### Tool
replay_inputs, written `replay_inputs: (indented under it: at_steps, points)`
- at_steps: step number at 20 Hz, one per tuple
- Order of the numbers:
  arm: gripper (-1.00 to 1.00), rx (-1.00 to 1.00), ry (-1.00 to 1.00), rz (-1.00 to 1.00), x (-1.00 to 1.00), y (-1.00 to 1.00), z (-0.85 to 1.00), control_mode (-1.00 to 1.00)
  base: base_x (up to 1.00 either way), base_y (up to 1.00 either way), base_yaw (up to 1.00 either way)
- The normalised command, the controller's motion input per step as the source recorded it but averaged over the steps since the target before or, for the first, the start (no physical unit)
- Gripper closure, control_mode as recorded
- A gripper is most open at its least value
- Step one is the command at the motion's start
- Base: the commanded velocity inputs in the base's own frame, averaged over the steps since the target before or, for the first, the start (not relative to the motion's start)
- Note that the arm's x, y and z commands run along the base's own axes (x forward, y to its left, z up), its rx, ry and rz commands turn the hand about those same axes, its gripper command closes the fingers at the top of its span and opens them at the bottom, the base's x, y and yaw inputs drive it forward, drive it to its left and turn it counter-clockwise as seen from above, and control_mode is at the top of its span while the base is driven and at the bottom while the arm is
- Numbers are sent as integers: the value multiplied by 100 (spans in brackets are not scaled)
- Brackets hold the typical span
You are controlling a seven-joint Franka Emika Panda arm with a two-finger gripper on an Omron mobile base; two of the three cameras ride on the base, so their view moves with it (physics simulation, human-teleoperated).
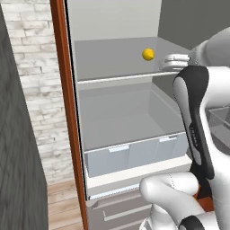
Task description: Retrieve a lemon from the fridge and place it on the cutting board with the fish.
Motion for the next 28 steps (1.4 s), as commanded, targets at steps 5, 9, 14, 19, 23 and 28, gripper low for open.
replay_inputs:
  at_steps: [5, 9, 14, 19, 23, 28]
  points:
    - [-100, -1, 13, 0, 61, -14, 11, -100, 0, 0, 0]
    - [-100, 0, 0, 0, 44, 0, -37, -100, 0, 0, 0]
    - [-100, 0, -1, 0, 46, -3, -20, -100, 0, 0, 0]
    - [-100, 0, 0, 0, 61, 0, 0, -100, 0, 0, 0]
    - [-100, 0, 0, 0, 61, 0, 0, -100, 0, 0, 0]
    - [-100, 0, 0, 0, 69, -3, 0, -100, 0, 0, 0]
